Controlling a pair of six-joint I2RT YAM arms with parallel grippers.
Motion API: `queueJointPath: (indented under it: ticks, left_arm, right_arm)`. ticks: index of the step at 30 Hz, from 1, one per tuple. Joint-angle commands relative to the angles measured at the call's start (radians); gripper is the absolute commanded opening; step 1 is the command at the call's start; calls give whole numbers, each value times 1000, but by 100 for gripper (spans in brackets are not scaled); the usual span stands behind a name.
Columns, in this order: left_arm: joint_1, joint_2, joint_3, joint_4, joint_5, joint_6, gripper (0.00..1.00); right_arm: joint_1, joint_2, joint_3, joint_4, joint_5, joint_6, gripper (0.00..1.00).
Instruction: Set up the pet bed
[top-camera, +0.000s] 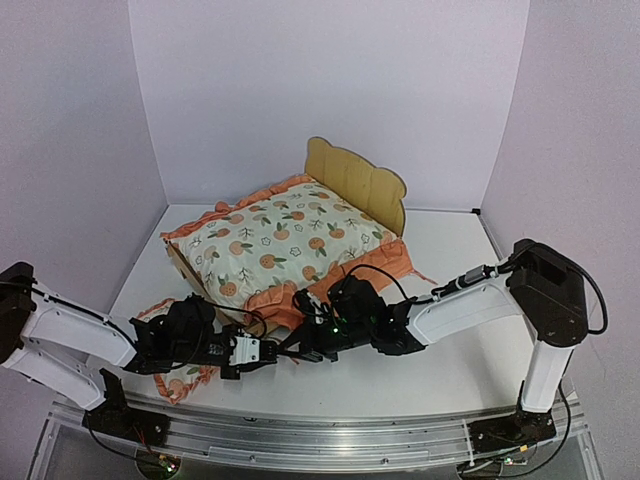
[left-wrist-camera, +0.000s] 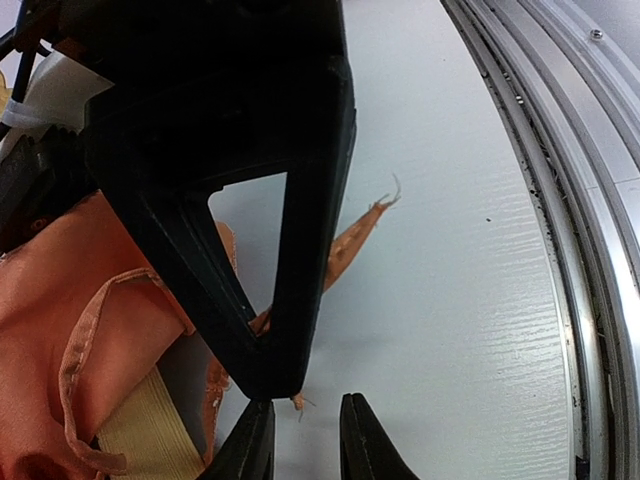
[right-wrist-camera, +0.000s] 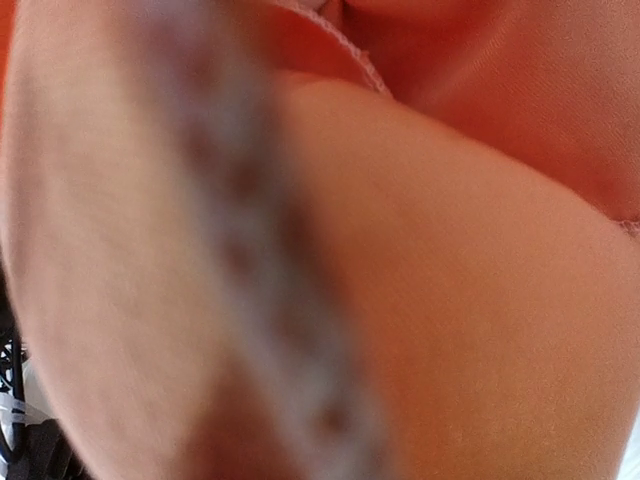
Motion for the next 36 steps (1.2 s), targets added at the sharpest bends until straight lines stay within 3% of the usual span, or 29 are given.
queueJointPath:
  ticks: [1, 8, 17, 24, 29, 31, 36]
  left_arm:
    - [2, 3, 49, 52, -32, -40, 21]
    - [2, -5, 72, 25, -40, -62, 1]
    - [3, -57, 63, -166, -42, -34, 0]
    - [4, -19, 37, -194, -85, 37, 0]
    - [2, 6, 65, -166, -36, 7, 0]
    - [2, 22, 95, -168, -15, -40, 2]
    - [-17, 51, 113, -145, 3, -97, 25]
  right_arm:
    - [2, -2, -3, 43, 7, 11, 0]
    - [3, 5, -4, 44, 4, 14, 0]
    - [2, -35, -71, 43, 3, 5, 3]
    - [0, -16, -89, 43, -29, -5, 7]
    - [0, 8, -72, 45, -23, 4, 3]
    - [1, 14, -63, 47, -12, 14, 1]
    - [1, 21, -52, 97, 22, 58, 0]
